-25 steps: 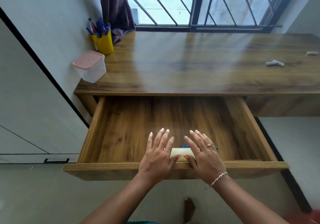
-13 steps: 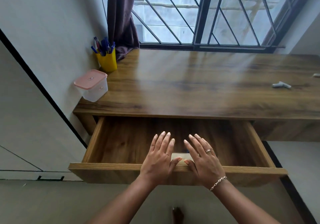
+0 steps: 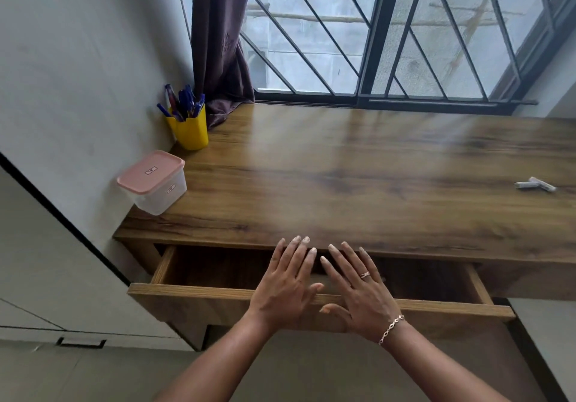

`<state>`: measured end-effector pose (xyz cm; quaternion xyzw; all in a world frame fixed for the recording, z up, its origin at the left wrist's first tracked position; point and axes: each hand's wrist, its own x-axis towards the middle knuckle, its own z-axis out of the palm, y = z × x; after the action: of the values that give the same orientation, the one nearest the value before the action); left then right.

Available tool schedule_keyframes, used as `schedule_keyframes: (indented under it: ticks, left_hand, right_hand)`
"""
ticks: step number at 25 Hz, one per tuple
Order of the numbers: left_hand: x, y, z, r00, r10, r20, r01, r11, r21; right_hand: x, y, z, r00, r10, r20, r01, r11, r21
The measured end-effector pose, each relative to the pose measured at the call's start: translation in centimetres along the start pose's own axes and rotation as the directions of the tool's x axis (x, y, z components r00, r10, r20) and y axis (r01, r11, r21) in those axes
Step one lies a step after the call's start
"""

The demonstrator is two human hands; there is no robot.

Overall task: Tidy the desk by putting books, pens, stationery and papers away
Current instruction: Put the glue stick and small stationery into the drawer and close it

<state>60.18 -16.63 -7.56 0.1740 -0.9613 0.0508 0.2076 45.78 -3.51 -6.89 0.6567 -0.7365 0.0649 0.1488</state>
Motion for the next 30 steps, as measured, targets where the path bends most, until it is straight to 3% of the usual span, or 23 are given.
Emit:
schedule_keyframes:
  ticks: [6, 11, 19, 30]
  left_hand:
    - [2.6, -2.3, 1.7, 0.993, 0.11, 0.045, -0.113, 0.99, 0.086]
    - [3.1, -3.5, 2.8, 0.986, 0.166, -0.034, -0.16, 0.979, 0.123]
    - [3.6, -2.8, 3.2, 0.982, 0.067, -0.174, -0.063, 0.998, 0.027]
    - [4.1, -2.1, 2.7, 0.988, -0.037, -0.151, 0.031, 0.999, -0.038]
  right_hand:
    - [3.1, 1.9, 1.3, 1.0, 0.012, 0.024, -0.012, 1.0, 0.007]
    - [4.4, 2.4, 2.6, 0.994, -0.016, -0.109, 0.017, 1.0, 0.015]
    - [5.4, 2.1, 4.1, 0.943, -0.029, -0.332, 0.019, 0.999, -0.033]
    - [6.4, 1.9, 4.2, 0.92, -0.02, -0.393, 0.006, 0.999, -0.036]
